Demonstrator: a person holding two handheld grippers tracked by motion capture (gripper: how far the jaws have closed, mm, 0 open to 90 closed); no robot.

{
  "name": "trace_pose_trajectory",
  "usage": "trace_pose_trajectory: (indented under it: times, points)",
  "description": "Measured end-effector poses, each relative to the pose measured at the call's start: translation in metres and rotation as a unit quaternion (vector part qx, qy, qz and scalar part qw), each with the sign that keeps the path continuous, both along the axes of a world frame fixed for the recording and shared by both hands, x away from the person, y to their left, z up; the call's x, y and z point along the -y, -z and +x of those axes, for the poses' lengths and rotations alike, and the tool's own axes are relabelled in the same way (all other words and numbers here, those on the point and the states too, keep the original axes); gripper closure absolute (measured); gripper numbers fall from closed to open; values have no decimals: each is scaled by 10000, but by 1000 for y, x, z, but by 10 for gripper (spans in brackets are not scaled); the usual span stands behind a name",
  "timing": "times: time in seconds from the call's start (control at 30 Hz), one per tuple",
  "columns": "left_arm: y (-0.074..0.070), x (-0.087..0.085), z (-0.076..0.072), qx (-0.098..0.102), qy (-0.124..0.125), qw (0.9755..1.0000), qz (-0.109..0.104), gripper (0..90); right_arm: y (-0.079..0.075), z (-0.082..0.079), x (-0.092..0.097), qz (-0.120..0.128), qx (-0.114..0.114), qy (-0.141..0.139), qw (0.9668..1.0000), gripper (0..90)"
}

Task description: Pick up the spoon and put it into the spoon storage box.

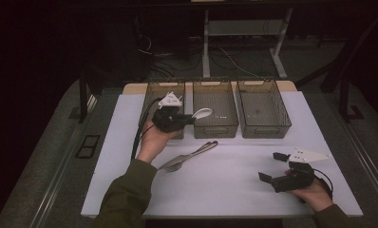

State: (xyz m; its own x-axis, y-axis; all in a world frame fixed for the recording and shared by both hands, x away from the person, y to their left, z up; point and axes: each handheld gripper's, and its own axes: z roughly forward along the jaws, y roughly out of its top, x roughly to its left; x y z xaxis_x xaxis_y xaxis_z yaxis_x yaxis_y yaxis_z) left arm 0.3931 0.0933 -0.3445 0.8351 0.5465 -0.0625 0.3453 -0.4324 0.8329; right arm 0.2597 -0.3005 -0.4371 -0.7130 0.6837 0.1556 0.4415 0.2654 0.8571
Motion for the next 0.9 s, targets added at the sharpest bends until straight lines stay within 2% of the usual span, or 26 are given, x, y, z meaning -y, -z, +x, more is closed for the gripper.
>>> trace_pose_trajectory:
  times: [0.2, 0.4, 0.7, 0.77, 0.9]
  points:
    - [-6, 13, 11, 141, 41, 9999, -2, 829, -1, -1, 0, 3, -16, -8, 10000, 5]
    - [-9, 24, 23, 179, 50, 9998, 30, 829, -1, 0, 1, 21, -18, 0, 10000, 5]
    - [-6, 43, 45, 78, 44, 9999, 97, 829, 0, -1, 1, 43, -16, 9, 10000, 5]
    - [-3, 47, 50, 29, 13, 10000, 22, 829, 0, -1, 1, 46, -11, 3, 10000, 5]
    - [5, 56, 59, -57, -1, 10000, 74, 829, 0, 0, 2, 42, 2, 5, 10000, 5]
